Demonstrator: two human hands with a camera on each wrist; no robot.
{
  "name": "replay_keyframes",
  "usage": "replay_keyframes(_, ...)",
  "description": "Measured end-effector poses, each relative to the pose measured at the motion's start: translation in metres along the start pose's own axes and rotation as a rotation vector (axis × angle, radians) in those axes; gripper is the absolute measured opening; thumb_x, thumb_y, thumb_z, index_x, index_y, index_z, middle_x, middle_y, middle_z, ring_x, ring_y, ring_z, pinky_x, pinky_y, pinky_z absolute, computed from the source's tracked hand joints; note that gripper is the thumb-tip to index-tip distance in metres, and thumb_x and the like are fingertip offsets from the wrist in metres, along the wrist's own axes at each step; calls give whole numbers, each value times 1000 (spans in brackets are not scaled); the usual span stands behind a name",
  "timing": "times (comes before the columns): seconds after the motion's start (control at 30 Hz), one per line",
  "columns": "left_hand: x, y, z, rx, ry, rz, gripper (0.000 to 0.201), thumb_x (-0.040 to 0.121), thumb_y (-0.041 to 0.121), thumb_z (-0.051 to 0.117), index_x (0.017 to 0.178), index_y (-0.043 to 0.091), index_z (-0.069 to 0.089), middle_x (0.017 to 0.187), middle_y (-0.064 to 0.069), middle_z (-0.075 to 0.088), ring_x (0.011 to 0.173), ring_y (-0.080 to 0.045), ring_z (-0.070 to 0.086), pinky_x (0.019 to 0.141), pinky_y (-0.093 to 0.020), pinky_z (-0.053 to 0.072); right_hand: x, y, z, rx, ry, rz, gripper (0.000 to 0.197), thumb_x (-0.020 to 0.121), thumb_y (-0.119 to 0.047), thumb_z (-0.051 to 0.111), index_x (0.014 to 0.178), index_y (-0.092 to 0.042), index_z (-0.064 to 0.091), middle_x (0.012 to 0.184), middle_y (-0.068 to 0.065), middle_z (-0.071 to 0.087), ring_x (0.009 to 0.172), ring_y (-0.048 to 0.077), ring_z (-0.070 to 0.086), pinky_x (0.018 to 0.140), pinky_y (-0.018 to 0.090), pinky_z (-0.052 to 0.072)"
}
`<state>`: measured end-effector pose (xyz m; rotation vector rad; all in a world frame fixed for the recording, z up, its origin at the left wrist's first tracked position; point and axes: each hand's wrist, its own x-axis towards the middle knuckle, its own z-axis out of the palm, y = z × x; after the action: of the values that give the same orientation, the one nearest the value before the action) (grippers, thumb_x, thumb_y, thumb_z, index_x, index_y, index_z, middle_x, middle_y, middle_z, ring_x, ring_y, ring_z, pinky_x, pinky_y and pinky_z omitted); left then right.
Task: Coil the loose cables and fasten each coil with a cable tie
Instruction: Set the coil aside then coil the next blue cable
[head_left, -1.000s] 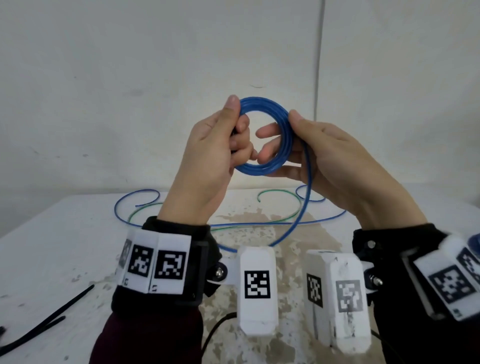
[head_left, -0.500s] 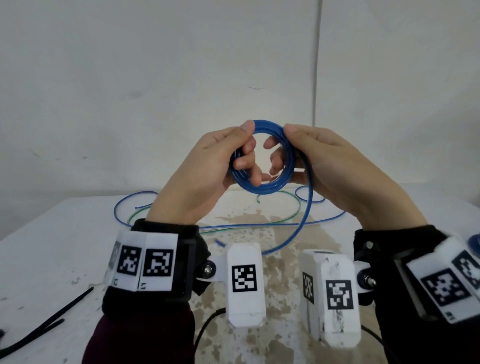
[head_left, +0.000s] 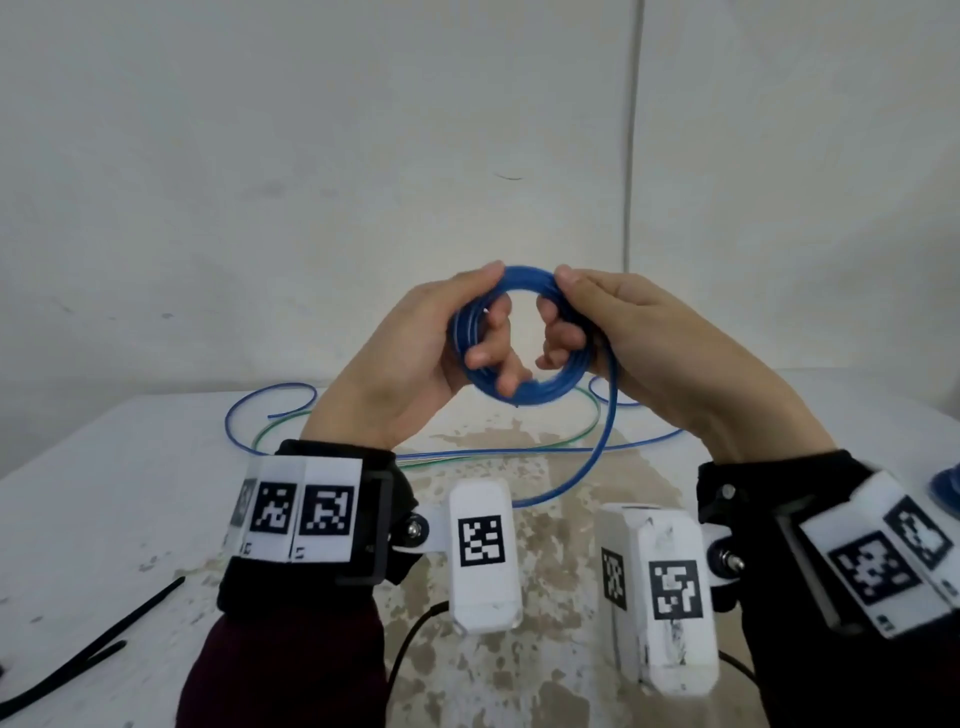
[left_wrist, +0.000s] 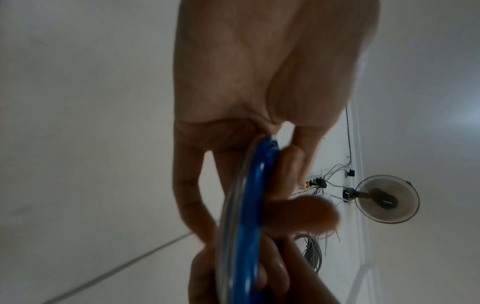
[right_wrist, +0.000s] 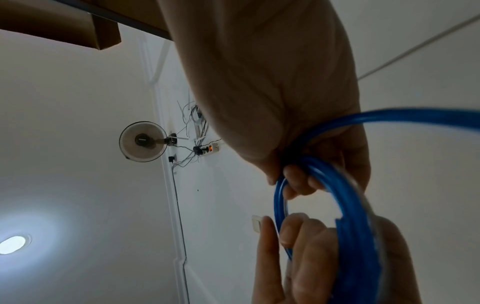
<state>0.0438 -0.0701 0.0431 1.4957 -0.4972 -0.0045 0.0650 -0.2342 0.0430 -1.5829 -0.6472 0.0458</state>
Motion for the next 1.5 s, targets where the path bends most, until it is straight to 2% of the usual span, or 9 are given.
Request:
replay_keyframes(0.1,-2,0,4,104,26,45,37,101,28,37,68,10,42,46,5,26,38,-14,35,71,-41,39,0,-2,5,4,6,-7,37,103,-29,35,76,-11,53,53,-7,38,52,11,42,69,29,51)
replay_keyframes(0.23,-1,0,5,129,119,111,39,101,31,39,67,10,43,47,6,23,38,-12,29,74,-41,26,0,-4,4,58,52,11,41,103,-34,35,78,-10,57,53,-3,46,54,13,52,86,40,54)
replay_keyframes(0.4,-4,3,5,110,-26,14,42,98,33,38,62,11,44,42,2,28,37,-18,41,69,-37,37,-3,-5,5,0,8,-14,39,103,-33,33,74,-11,49,48,-8,33,49,12,37,64,26,52)
replay_keyframes(0.6,-3,5,6,61,74,113,40,102,33,33,68,13,36,48,8,22,41,-10,20,58,-32,13,1,-4,7,33,75,-35,43,103,-31,33,78,-12,62,55,-3,49,56,14,51,69,29,52)
replay_keyframes(0.8,-2,7,1,13,159,186,41,103,35,31,67,14,36,49,5,21,40,-10,22,45,-19,20,-3,-3,-3,110,-58,-74,33,102,-21,35,101,-12,66,76,-1,64,78,13,62,75,25,53)
replay_keyframes(1.0,-2,7,10,28,-26,73,42,101,33,32,66,11,40,43,2,30,39,-18,41,49,-20,40,-6,-8,-9,181,-64,-51,32,102,-21,32,93,-8,60,56,-7,38,58,11,45,66,22,50)
replay_keyframes(1.17,-4,8,7,80,111,133,41,101,34,36,67,12,41,47,8,23,40,-10,22,51,-24,16,-3,-7,2,209,-26,-42,30,104,-20,32,97,-6,58,60,-3,48,61,14,51,72,25,48)
replay_keyframes(1.33,-2,9,3,4,228,174,43,100,38,37,67,12,44,45,8,22,38,-8,22,60,-31,13,-5,-9,1,256,-79,-39,33,103,-16,31,97,-5,62,70,3,64,72,16,64,75,25,55)
replay_keyframes(1.5,-1,8,12,-20,121,119,41,98,33,40,67,8,48,41,2,32,38,-16,42,46,-20,38,-3,-8,0,318,7,-13,33,104,-18,30,84,-6,53,54,-3,43,55,14,49,59,20,49)
